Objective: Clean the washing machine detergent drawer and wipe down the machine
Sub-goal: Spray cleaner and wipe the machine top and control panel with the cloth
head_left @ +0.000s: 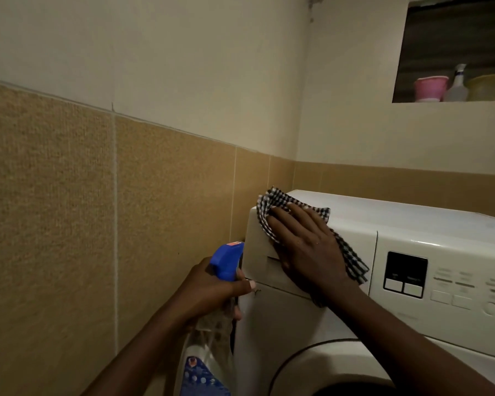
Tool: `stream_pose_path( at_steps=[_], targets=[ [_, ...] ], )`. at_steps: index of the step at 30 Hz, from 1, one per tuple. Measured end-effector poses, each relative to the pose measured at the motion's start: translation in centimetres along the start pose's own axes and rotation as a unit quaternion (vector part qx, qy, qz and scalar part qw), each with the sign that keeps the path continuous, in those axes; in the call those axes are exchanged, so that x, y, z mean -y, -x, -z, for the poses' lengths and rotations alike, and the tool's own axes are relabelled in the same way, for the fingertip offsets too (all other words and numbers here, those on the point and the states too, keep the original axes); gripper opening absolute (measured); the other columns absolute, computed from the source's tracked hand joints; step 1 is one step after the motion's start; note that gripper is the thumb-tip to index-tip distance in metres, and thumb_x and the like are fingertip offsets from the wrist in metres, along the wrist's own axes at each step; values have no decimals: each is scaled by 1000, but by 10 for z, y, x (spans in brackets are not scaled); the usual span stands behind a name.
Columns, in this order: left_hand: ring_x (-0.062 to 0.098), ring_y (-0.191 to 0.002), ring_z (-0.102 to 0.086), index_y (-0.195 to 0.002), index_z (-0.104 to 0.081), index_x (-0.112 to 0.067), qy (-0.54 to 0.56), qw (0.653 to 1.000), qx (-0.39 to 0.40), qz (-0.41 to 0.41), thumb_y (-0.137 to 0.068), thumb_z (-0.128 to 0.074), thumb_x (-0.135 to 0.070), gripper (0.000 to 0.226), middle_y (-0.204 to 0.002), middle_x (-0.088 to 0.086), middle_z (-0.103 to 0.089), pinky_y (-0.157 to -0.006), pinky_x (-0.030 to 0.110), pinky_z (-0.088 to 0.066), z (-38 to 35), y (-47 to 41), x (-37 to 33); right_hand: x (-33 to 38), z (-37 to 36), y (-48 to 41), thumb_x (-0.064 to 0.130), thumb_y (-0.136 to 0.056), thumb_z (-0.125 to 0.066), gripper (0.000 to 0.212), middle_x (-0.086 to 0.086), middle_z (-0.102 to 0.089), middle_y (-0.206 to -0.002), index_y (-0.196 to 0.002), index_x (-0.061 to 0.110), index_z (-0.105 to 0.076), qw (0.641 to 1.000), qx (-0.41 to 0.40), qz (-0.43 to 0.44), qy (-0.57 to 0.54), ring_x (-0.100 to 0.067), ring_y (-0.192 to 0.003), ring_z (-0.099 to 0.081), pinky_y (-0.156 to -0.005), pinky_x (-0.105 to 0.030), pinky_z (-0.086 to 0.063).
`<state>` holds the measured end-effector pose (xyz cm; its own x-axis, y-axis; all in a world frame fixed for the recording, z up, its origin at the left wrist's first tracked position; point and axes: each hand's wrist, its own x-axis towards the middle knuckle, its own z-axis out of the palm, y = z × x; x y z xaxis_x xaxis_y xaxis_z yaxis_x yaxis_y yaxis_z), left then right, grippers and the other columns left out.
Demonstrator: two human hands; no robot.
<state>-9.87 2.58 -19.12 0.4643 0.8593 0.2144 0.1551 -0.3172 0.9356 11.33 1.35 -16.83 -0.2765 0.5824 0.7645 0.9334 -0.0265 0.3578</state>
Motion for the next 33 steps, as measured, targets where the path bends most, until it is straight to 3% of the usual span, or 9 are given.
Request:
stream_pose_path(
  at_steps=[3, 9, 14, 20, 22, 25, 30, 33],
  targets=[
    [25, -64, -70, -100, -64, -8, 8, 1000, 0, 5, -83, -76, -18, 23, -83, 13, -71, -63, 31, -58, 1, -2, 1, -2, -1, 3, 31, -89, -39, 51, -4, -48, -145, -137, 18, -51, 999, 15, 28, 7, -25, -136, -41, -113, -41, -30],
    [21, -60, -69, -100, -64, -6, 10, 1000, 6, 9, -83, -76, -18, 25, -78, 11, -71, -58, 27, -56, 4, -4, 1, -8, -6, 8, 23, -87, -37, 52, -3, -46, -146, -136, 18, -53, 998, 21, 51, 4, -24, -139, -38, -115, -38, -24],
    [20, -61, -69, -99, -63, -10, 11, 1000, 11, 12, -84, -75, -19, 21, -76, 7, -70, -66, 33, -59, 7, -4, 2, 17, -17, -26, 20, -83, -60, 54, -3, -47, -145, -136, 20, -52, 999, 33, 31, -4, -25, -135, -42, -113, -40, -25],
    [23, -59, -68, -95, -63, -4, 22, 999, -4, 24, -83, -75, -12, 18, -72, 8, -68, -63, 34, -58, 8, -3, 7, 34, -32, 3, 28, -87, -39, 51, -1, -45, -148, -136, 21, -53, 993, 68, 97, -9, -21, -140, -35, -118, -37, -19],
    [21, -57, -68, -96, -63, -6, 25, 999, -3, 29, -84, -73, -11, 16, -74, 7, -68, -61, 32, -58, 9, -3, 7, 35, -34, -7, 27, -88, -37, 51, -4, -44, -148, -136, 18, -52, 996, 50, 69, -1, -23, -141, -35, -117, -39, -22],
    [23, -60, -69, -102, -62, -6, 27, 999, -17, 33, -85, -70, -8, 19, -81, 11, -68, -62, 33, -58, 9, -4, 9, 45, -39, -10, 24, -87, -38, 52, -8, -45, -147, -136, 15, -52, 999, 40, 29, -10, -25, -140, -35, -117, -41, -24],
    [32, -64, -69, -104, -64, -3, 48, 998, -35, 35, -84, -69, -3, 20, -83, 23, -71, -65, 38, -56, 12, -7, 14, 62, -54, 37, 18, -82, -44, 54, -5, -48, -145, -136, 17, -52, 991, 75, 97, -46, -23, -136, -41, -114, -38, -30],
    [34, -64, -70, -107, -66, -4, 48, 998, -32, 38, -83, -70, -5, 25, -87, 26, -73, -65, 37, -55, 13, -6, 15, 60, -54, 44, 16, -84, -43, 55, -3, -44, -148, -139, 18, -48, 989, 80, 115, -44, -22, -139, -37, -116, -36, -24]
  ],
)
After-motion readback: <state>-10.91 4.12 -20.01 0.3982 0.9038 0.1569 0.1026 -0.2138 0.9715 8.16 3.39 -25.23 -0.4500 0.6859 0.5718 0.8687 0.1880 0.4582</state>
